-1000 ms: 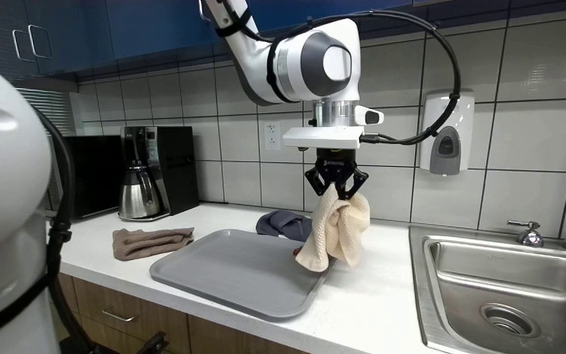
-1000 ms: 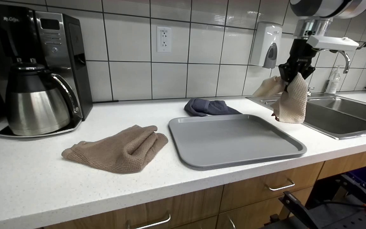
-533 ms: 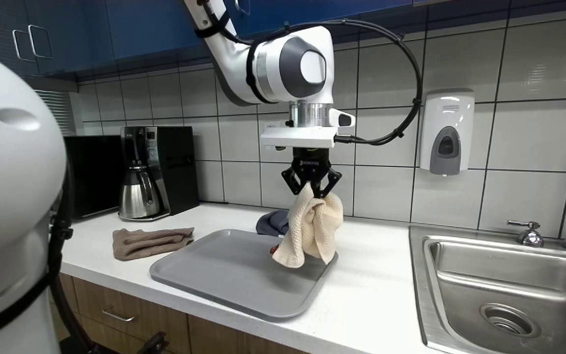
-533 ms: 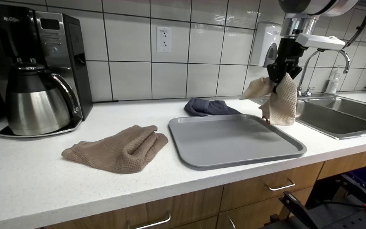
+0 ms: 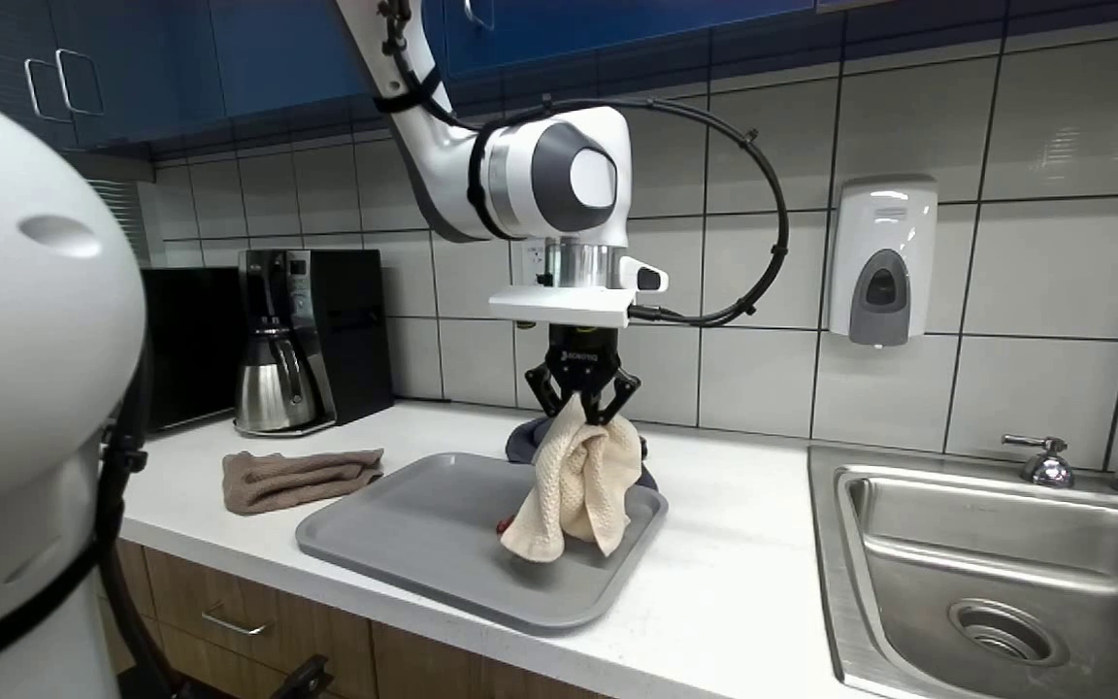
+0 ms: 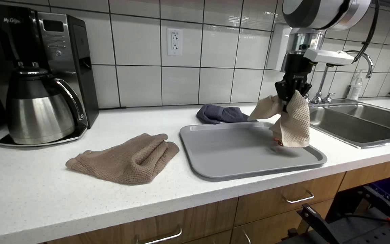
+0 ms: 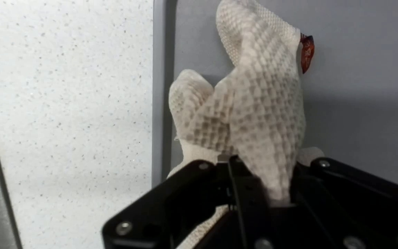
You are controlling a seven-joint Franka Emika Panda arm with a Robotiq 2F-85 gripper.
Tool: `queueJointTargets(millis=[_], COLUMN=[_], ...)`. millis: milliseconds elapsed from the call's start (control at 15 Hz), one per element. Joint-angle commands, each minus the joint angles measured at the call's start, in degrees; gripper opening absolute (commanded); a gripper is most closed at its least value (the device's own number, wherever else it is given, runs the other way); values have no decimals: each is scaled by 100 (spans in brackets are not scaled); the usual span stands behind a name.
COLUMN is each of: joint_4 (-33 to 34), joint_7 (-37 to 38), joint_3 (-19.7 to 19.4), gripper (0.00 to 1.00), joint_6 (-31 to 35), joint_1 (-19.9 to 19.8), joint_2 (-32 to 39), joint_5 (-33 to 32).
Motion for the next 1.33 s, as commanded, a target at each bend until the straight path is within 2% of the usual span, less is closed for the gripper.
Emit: queueJointTargets(millis=[0,1200,1267], joint_4=[86,147,155], joint_7=[-34,67,63], joint_3=[115,152,159], gripper=[2,2,32], joint_6=[-55,15,-14], joint_1=[-28,-168,-176], joint_2=[269,1034,1052], joint_5=[202,96,95])
